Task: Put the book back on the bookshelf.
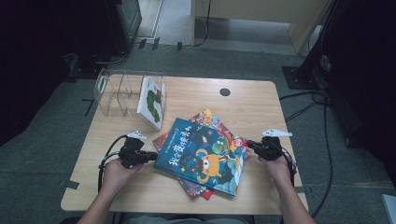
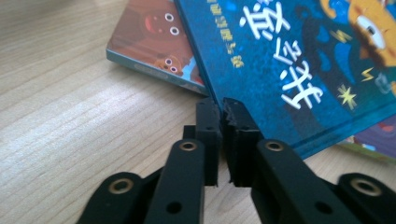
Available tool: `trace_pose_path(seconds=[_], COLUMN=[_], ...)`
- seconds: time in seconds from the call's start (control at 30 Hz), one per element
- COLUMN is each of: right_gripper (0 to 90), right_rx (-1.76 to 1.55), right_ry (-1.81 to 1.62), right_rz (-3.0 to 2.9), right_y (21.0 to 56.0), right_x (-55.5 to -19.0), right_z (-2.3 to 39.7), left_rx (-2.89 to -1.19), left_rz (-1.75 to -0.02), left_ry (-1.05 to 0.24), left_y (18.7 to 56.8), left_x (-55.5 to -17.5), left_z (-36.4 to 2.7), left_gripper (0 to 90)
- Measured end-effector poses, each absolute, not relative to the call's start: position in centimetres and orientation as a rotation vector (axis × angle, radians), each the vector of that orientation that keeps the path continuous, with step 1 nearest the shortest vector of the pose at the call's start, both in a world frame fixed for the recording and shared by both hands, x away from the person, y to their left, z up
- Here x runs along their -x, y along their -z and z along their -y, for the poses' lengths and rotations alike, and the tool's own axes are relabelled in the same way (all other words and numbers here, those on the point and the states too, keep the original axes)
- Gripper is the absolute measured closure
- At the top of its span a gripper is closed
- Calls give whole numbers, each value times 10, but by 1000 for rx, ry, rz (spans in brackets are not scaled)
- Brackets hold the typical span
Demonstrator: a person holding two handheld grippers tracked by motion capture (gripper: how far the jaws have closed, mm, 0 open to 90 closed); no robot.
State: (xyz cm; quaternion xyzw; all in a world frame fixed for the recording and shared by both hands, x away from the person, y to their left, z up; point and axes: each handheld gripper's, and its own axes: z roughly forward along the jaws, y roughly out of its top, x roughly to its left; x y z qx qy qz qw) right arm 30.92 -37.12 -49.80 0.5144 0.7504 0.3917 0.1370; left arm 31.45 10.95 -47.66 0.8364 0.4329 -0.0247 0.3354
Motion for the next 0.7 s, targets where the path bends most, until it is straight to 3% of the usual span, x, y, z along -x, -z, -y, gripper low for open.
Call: trace_pose_path(seconds=[0.33,0.7], right_gripper=[900,900], right_rx=[-1443,-1444], right_ry=[-1128,-1119], right_rz=[-2192,-2197], right_y=[498,497], right_x=[-328,-326], right_z=[361,358], left_rx=[-2157,-2139], left_rz=[-1160,-1153], left_ry=[50,81], left_y=[475,476], left_x=[-321,-327], left_z=[-115,-114], left_gripper=[573,409])
